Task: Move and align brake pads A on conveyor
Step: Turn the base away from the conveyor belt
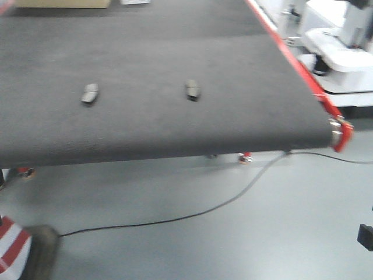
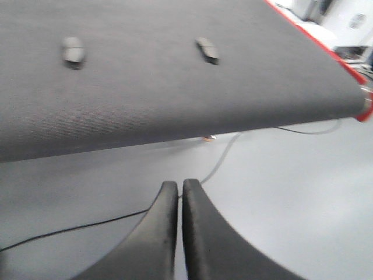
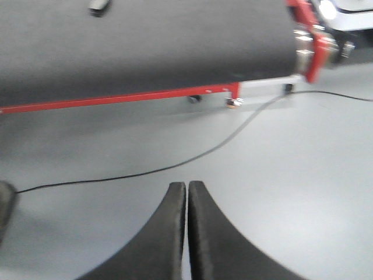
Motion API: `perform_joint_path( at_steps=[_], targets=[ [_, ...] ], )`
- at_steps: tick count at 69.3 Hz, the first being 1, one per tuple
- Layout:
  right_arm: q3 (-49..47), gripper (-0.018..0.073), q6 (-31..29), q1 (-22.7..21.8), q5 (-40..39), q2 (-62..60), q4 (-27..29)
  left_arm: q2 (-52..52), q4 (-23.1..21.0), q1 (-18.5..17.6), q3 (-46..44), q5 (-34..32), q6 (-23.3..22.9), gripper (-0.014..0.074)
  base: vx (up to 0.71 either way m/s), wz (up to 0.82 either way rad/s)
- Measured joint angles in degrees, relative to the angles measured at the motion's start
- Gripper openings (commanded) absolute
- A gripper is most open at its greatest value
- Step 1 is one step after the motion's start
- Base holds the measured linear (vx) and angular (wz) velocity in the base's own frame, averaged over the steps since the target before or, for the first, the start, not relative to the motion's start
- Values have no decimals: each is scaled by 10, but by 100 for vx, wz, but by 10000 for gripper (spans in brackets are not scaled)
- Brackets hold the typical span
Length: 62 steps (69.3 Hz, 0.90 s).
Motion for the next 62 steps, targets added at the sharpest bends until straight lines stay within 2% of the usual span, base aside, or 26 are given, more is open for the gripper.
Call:
perform_joint_path(
  at_steps=[62],
  targets=[
    [0, -10, 0, 0, 0, -3, 0, 0, 0, 0, 0, 0, 0, -7, -4, -75]
  ],
)
